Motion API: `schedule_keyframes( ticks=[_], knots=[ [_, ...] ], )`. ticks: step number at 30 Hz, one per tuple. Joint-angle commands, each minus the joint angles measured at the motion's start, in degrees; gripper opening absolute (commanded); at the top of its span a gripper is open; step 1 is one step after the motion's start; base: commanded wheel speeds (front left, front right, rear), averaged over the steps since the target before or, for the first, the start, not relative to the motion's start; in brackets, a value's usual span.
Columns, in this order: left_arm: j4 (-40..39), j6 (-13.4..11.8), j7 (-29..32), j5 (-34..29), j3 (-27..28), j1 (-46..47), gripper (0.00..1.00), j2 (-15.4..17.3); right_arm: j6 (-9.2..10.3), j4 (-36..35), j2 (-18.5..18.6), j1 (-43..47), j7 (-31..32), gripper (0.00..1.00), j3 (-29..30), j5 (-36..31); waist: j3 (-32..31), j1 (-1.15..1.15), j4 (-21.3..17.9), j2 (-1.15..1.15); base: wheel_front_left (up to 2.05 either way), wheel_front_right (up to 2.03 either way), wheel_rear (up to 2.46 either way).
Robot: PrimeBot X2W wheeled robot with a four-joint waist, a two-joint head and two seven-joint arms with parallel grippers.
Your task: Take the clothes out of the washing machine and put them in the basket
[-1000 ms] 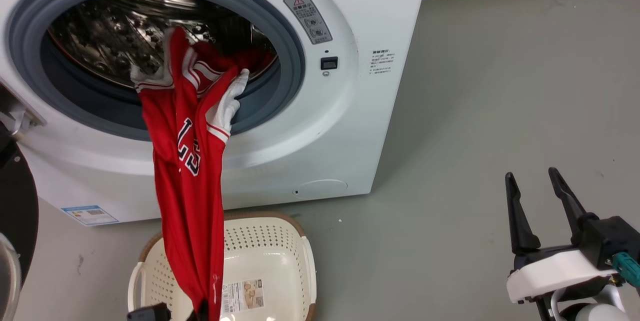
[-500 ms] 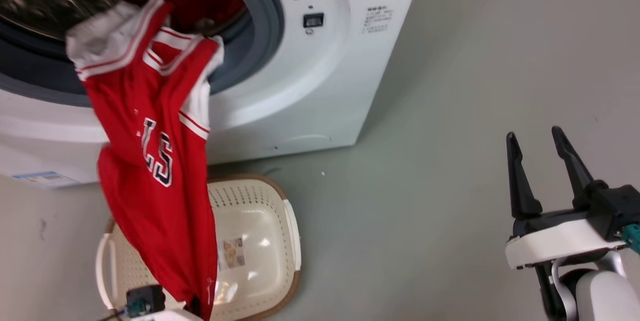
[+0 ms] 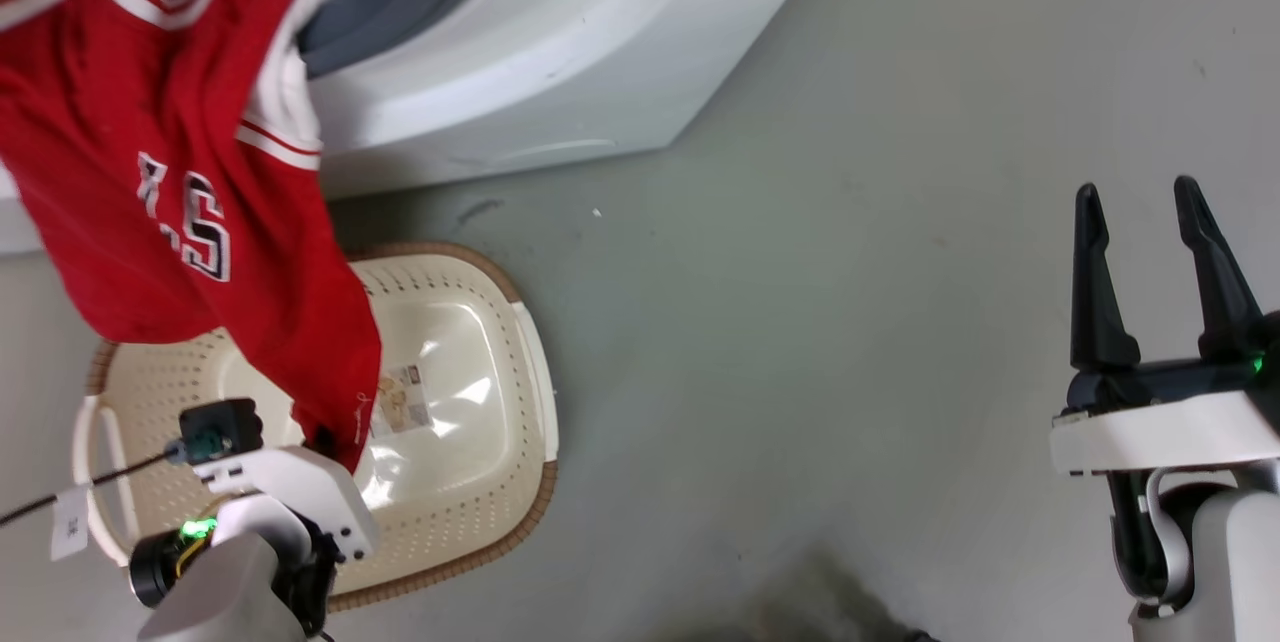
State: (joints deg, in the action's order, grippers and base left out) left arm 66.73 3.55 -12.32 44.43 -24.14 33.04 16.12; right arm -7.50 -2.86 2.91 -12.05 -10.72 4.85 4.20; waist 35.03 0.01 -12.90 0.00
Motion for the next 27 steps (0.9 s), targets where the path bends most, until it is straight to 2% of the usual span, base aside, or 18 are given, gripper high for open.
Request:
schedule_keyframes(
  ticks=[1,5,7,8,9,10,15,22,27],
  knots=[
    [1.1,0.4,0.2,-0.2,-0.1,1.5,0.0,0.4,0.02,0.2,0.0,-1.6,-0.6,1.0,-0.2,0.3,2.5,-0.01,-1.2,0.0,0.0,0.0,0.0],
    [3.7,0.9,1.0,0.8,0.4,3.8,0.0,0.0,0.02,1.1,0.0,-2.3,-1.4,1.0,-0.7,0.8,3.4,-0.01,-2.1,0.0,0.0,0.0,0.0],
    [4.6,1.2,1.4,1.6,1.0,4.1,0.35,-0.1,0.02,1.4,0.0,-2.5,-1.7,1.0,-0.8,1.0,3.6,-0.01,-2.5,0.0,0.0,0.0,0.0],
    [4.9,1.3,1.3,1.9,1.3,4.3,0.46,0.0,0.02,1.5,0.0,-2.5,-1.9,1.0,-0.9,1.1,3.6,-0.01,-2.6,0.0,0.0,0.0,0.0],
    [5.2,1.4,1.1,2.0,1.4,4.5,0.84,0.1,0.02,1.6,0.0,-2.6,-2.1,1.0,-0.9,0.9,3.6,-0.01,-2.8,0.0,0.0,0.0,0.0],
    [5.4,1.4,1.1,1.9,1.3,4.5,1.0,0.2,0.02,1.7,0.0,-2.7,-2.1,1.0,-0.9,0.8,3.4,-0.01,-2.9,0.0,0.0,0.0,0.0],
    [6.1,1.3,-0.5,2.1,1.3,3.6,1.0,-0.3,0.02,2.3,0.0,-2.3,-2.6,1.0,-0.6,0.4,1.5,-0.01,-2.7,0.0,0.0,0.0,0.0],
    [5.7,1.0,-2.7,1.7,2.0,0.8,1.0,-1.1,0.02,3.1,0.0,-0.9,-2.7,1.0,-1.0,-0.3,-4.5,-0.01,-1.1,0.0,0.0,0.0,0.0],
    [-1.5,-0.9,-3.0,-0.8,5.0,-2.7,1.0,-0.3,0.02,2.9,0.0,0.5,-1.8,1.0,-0.9,-1.3,-9.1,-0.01,0.6,0.0,0.0,0.0,0.0]
  ],
)
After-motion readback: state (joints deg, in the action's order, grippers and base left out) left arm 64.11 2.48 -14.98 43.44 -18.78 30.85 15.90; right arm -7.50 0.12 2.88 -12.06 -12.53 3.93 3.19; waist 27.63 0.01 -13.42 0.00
